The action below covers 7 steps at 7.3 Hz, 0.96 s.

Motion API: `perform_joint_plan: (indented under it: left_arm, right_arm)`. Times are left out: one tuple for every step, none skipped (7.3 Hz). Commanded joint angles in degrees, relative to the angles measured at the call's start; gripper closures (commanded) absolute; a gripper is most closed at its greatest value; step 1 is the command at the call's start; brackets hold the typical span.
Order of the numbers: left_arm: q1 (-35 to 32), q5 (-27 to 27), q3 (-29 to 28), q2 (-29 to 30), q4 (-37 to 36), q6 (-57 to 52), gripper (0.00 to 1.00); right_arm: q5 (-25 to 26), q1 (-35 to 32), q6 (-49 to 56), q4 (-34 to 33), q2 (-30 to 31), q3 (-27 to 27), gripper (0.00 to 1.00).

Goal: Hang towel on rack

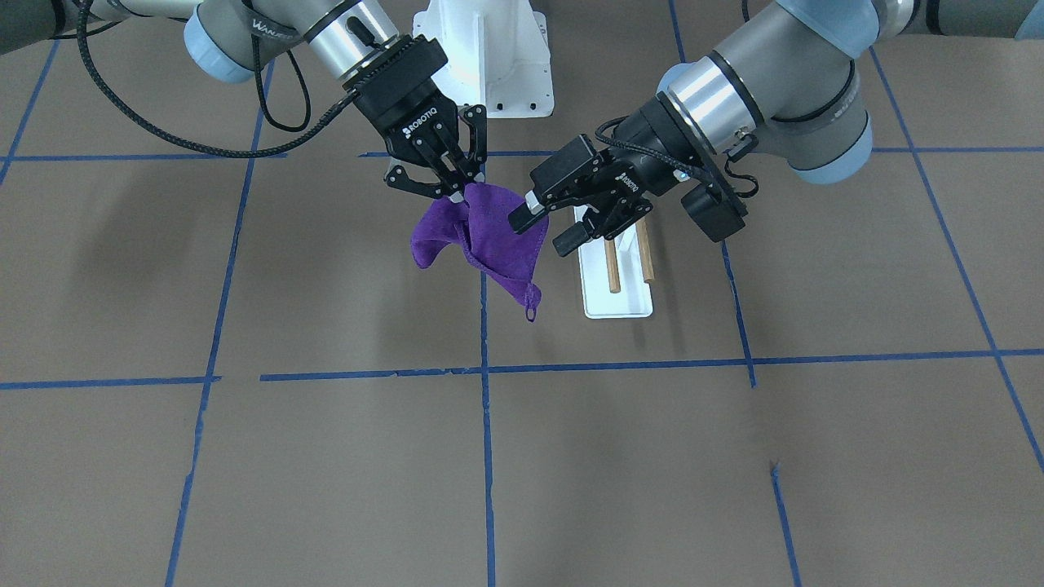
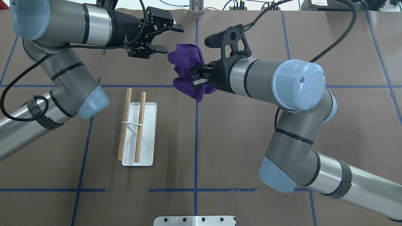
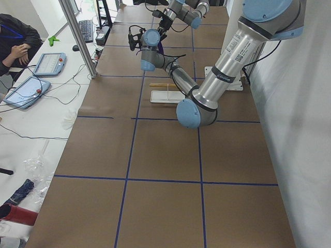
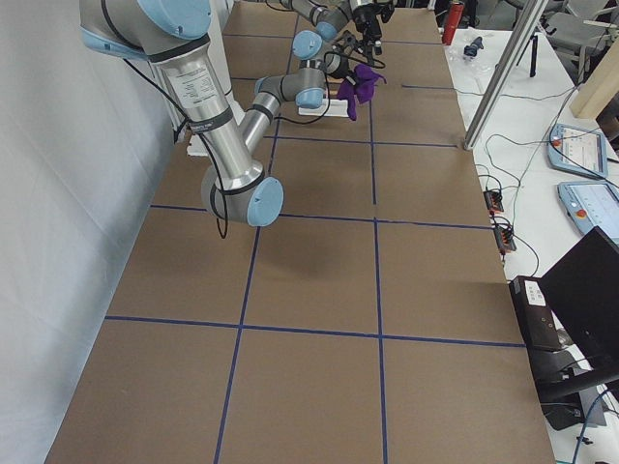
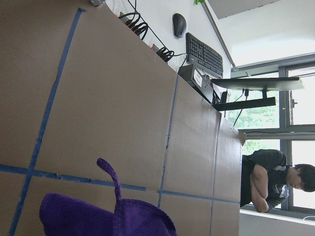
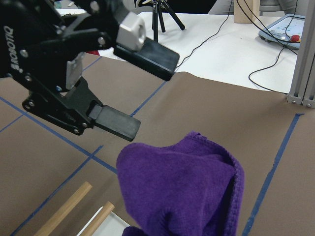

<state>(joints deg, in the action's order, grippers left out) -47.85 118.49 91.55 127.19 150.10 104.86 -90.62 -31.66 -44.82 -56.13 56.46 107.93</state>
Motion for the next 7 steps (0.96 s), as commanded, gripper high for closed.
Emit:
perform_joint_plan:
  left_arm:
    - [0.30, -0.01, -0.67, 0.69, 0.02, -0.01, 0.13]
    - [0.73, -0.01, -0.68, 0.78, 0.02, 0.08, 0.15]
    - [0.91, -0.01, -0.68, 0.87, 0.02, 0.08, 0.22]
    - [1.09, -0.01, -0.76, 0.87, -0.07, -0.01, 0.26]
    - [1.18, -0.01, -0.76, 0.78, -0.16, -0.18, 0.30]
    - [1.09, -0.01, -0.76, 0.69, -0.16, -0.45, 0.30]
    - [1.18, 0.08, -0.76, 0.60, -0.16, -0.71, 0.30]
  right_arm:
    - [0.01, 0.10, 0.00, -0.03, 0.06, 0.26, 1.00]
    - [0.01, 0.11, 0.00, -0.03, -0.03, 0.26, 1.00]
    - [-0.08, 0.11, 0.00, -0.03, -0.03, 0.17, 1.00]
    - [-0.08, 0.11, 0.00, -0.03, -0.03, 0.26, 1.00]
    - [-0.08, 0.11, 0.00, -0.03, -0.03, 0.26, 1.00]
    - [-0.08, 0.11, 0.00, -0.03, -0.03, 0.35, 1.00]
    - [-0.08, 0.11, 0.00, 0.06, -0.03, 0.35, 1.00]
